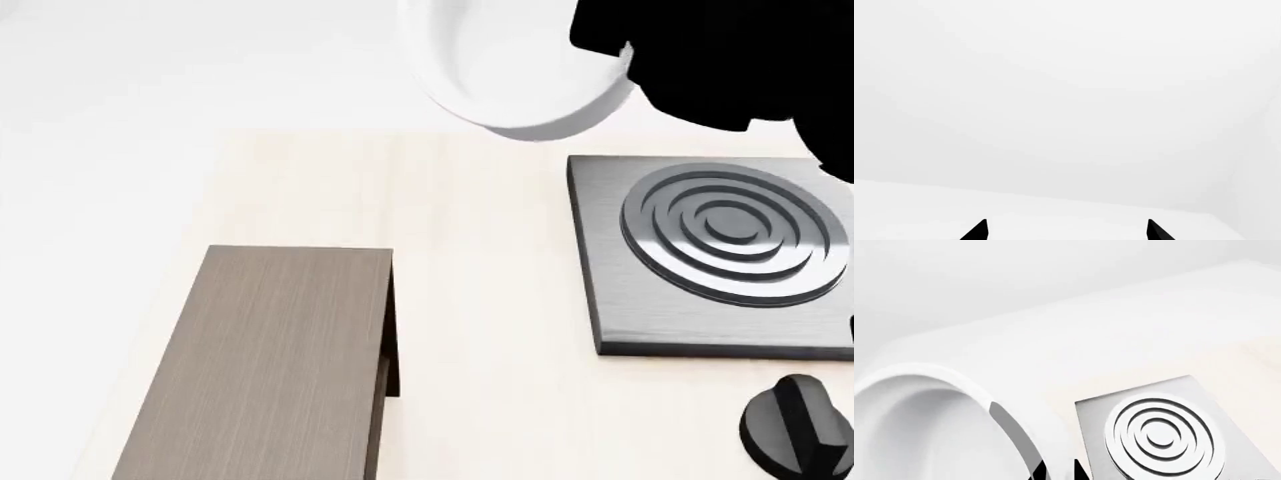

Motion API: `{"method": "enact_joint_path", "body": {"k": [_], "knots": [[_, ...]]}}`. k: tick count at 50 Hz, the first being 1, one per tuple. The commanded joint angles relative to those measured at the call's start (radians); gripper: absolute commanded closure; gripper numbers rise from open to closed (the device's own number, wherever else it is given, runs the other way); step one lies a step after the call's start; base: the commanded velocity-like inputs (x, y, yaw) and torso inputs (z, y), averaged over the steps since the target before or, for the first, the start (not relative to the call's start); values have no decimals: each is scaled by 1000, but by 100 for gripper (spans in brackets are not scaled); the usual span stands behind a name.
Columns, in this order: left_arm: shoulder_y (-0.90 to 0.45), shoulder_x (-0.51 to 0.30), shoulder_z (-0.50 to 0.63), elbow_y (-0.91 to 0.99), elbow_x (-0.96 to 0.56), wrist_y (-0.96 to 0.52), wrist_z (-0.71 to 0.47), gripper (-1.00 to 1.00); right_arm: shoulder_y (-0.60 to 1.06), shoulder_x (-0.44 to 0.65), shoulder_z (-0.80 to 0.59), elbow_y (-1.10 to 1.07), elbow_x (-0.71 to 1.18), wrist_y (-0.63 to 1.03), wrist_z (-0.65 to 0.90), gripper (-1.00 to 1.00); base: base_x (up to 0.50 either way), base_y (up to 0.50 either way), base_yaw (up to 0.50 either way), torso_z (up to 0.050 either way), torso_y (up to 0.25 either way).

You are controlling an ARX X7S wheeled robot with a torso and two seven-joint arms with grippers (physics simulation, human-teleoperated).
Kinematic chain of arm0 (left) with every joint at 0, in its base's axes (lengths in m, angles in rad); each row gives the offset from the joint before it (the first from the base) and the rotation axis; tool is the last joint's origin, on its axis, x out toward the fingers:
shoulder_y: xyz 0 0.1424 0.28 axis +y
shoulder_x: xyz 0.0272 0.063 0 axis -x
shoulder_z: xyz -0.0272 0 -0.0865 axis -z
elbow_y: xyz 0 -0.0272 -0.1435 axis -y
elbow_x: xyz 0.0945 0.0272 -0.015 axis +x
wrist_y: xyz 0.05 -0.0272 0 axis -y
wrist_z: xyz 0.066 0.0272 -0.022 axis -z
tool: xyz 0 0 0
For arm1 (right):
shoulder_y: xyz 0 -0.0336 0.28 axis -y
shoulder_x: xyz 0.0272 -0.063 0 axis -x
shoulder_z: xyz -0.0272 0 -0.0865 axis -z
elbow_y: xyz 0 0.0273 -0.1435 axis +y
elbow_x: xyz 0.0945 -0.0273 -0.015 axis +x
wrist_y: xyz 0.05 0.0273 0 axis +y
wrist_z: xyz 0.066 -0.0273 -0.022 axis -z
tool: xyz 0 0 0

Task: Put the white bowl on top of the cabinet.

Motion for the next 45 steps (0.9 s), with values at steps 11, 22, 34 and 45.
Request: {"method": "enact_joint_path", "body": {"k": [11, 22, 34, 45], "knots": [[-2, -1, 2, -2, 0, 0, -1, -100, -30, -68, 81, -97, 99, 12, -10, 100, 0, 0, 0, 1, 2], [-4, 0, 2, -9, 0, 3, 0, -100, -82, -112, 116, -133, 179, -6, 5, 100, 0, 0, 0, 0, 1], [-1, 2, 3, -11, -1, 7, 2, -100, -129, -138, 158, -197, 269, -30, 50, 100, 0, 0, 0, 1, 1], [-2, 1, 4, -14, -1, 8, 2, -100, -193, -154, 166, -267, 331, -44, 117, 100, 0, 0, 0, 0, 1]]}}
